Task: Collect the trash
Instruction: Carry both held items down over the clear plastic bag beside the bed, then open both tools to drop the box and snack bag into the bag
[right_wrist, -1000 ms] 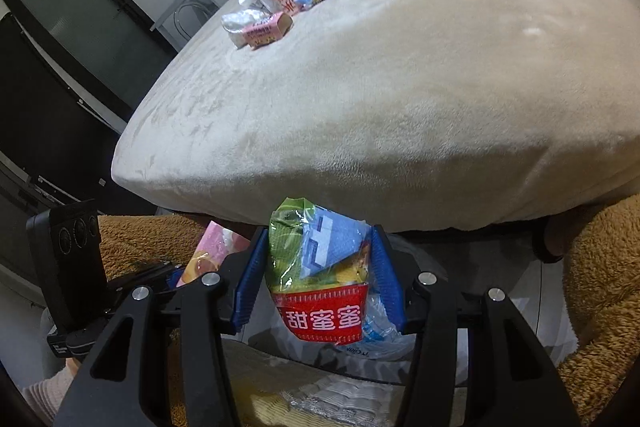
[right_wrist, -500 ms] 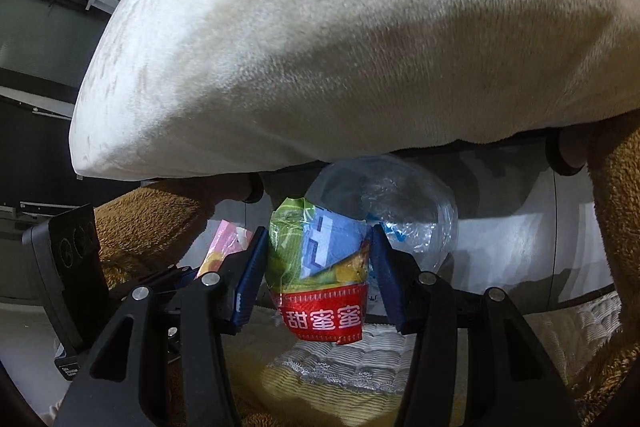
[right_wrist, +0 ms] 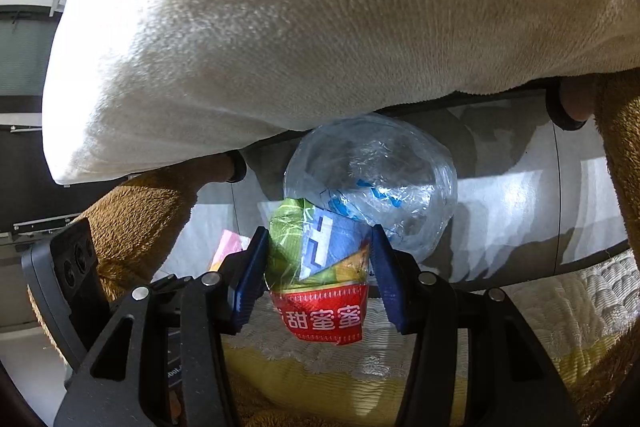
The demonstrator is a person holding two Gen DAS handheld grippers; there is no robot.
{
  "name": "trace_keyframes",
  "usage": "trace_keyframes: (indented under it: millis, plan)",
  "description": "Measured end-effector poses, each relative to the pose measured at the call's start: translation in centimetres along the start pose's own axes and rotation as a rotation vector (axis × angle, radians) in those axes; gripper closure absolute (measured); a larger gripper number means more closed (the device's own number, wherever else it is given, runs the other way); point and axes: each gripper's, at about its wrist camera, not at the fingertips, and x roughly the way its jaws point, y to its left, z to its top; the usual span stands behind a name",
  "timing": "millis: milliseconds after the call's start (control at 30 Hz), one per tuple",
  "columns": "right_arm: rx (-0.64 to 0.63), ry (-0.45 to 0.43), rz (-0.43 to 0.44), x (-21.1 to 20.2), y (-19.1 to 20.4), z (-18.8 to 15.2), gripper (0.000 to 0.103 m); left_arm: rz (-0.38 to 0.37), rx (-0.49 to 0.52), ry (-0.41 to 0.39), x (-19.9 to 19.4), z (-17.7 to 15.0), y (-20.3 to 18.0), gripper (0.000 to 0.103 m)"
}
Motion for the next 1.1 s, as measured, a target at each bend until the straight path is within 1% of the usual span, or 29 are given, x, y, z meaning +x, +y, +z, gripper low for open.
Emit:
trace_keyframes:
  millis: [100, 233, 267, 300, 333, 400, 600, 733, 933, 1100]
  plan:
    - [-0.003, -0.009, 0.007, 0.1, 0.3, 0.1, 0.051, 0.010, -0.006, 0.001, -0.1, -0.1, 0.2, 0.073]
    - [-0.022, -0.028, 0.011, -0.2, 0.5, 0.0, 0.051, 0.031, 0.015, -0.005, -0.2, -0.2, -0.1, 0.071]
    - [-0.019, -0.031, 0.017, -0.3, 0.5, 0.0, 0.051, 0.033, 0.016, -0.003, -0.2, -0.2, -0.1, 0.059]
    - [-0.012, -0.034, 0.021, -0.4, 0.3, 0.0, 0.048, 0.032, 0.011, -0.007, -0.3, -0.1, -0.1, 0.051]
    - [-0.004, -0.039, 0.021, -0.4, 0.2, 0.1, 0.043, 0.030, 0.004, -0.016, -0.4, 0.0, 0.1, 0.043]
    - [0.013, -0.041, 0.028, -0.6, 0.0, 0.2, 0.039, 0.031, -0.003, -0.027, -0.7, 0.1, 0.2, 0.043]
    - [0.008, -0.053, 0.031, -1.0, 0.4, 0.4, 0.039, 0.033, 0.001, -0.053, -1.2, 0.1, 0.2, 0.043]
    - [-0.005, -0.072, 0.034, -1.6, 0.3, 0.3, 0.039, 0.016, -0.006, -0.083, -1.9, 0.2, 0.5, 0.043]
    - [-0.052, -0.119, 0.048, -2.9, 0.6, -0.3, 0.039, -0.023, 0.007, -0.170, -3.8, 0.2, 0.4, 0.043]
    - [-0.119, -0.183, 0.051, -4.4, 1.1, -1.2, 0.039, -0.029, 0.033, -0.266, -5.5, 0.0, 0.1, 0.043]
